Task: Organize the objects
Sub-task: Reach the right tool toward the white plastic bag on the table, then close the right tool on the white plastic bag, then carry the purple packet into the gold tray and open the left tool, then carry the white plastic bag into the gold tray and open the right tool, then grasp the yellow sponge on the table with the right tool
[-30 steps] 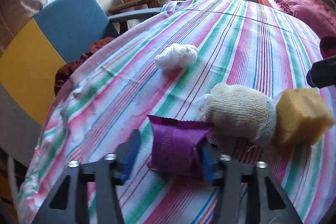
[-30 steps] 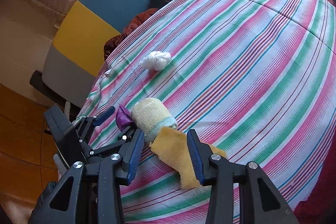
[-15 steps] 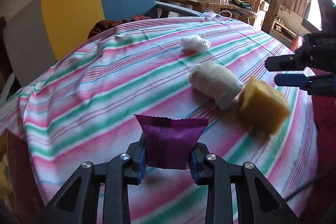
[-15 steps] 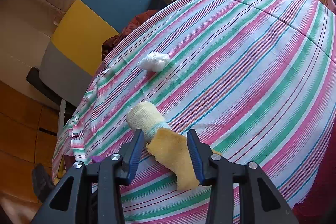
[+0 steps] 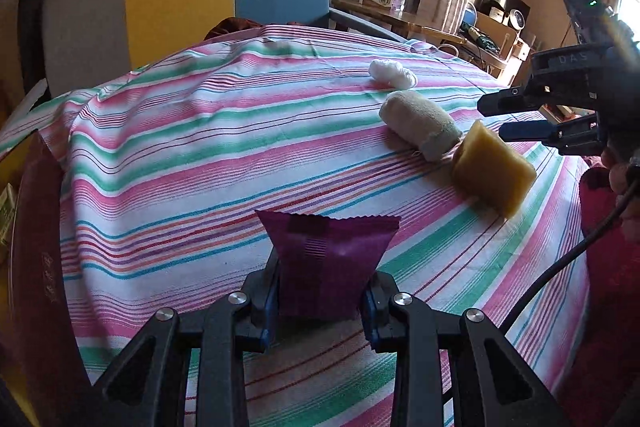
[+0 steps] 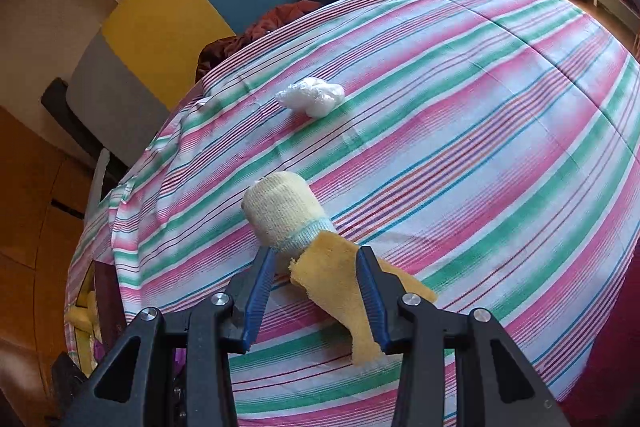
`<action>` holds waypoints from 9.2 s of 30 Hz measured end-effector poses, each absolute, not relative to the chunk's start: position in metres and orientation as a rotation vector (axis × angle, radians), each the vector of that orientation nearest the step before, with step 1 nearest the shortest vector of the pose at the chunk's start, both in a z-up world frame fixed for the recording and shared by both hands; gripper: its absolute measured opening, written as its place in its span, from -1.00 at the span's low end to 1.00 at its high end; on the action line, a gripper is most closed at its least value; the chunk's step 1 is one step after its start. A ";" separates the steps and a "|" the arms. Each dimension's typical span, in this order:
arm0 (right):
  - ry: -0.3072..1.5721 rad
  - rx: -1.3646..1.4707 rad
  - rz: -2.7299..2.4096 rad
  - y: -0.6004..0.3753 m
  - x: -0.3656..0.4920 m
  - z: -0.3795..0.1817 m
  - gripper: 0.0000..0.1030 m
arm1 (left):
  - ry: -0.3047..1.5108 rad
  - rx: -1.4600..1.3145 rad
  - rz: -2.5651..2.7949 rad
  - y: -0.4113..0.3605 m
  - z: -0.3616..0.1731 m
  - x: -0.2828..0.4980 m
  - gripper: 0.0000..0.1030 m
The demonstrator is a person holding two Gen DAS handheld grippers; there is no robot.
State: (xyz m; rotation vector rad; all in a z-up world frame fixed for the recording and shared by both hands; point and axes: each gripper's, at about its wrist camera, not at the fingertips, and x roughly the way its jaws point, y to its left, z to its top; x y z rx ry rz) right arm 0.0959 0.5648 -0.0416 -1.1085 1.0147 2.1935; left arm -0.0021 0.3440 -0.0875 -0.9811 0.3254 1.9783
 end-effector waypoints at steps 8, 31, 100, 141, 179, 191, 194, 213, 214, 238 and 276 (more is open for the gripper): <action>0.681 -1.203 2.266 0.596 0.029 -0.031 -0.18 | 0.300 -0.982 1.968 0.343 -0.089 -0.004 -0.35; 0.402 -1.305 2.252 0.630 -0.044 -0.042 -0.72 | 0.256 -0.987 1.949 0.339 -0.093 -0.007 -0.32; 0.534 -1.578 2.422 0.483 0.040 -0.079 -0.41 | 0.298 -0.951 2.074 0.329 -0.089 0.000 -0.35; 0.217 -1.614 2.381 0.463 0.036 -0.083 -0.41 | -0.090 -1.157 2.351 0.105 -0.036 -0.057 -0.36; 0.190 -1.612 2.381 0.460 0.035 -0.085 -0.41 | 0.140 -1.132 2.522 0.089 -0.048 -0.045 -0.07; 0.179 -1.579 2.399 0.447 0.031 -0.072 -0.41 | 0.190 -1.011 2.628 0.068 -0.021 -0.032 0.06; 0.197 -1.542 2.460 0.429 0.027 -0.055 -0.41 | 0.175 -1.014 2.632 0.061 -0.021 -0.031 0.07; 0.198 -1.570 2.917 0.232 -0.067 -0.003 -0.42 | 0.077 -1.033 2.663 0.032 -0.024 -0.035 0.09; 0.205 -1.582 2.921 0.227 -0.072 -0.005 -0.41 | 0.075 -1.035 2.666 0.030 -0.025 -0.035 0.09; 0.297 -1.713 2.861 0.189 -0.128 -0.057 -0.18 | 0.033 -1.088 2.684 0.017 -0.036 -0.042 0.25; 0.516 -1.333 2.526 0.394 0.042 -0.020 -0.15 | 0.187 -0.961 2.629 0.063 -0.011 -0.016 0.41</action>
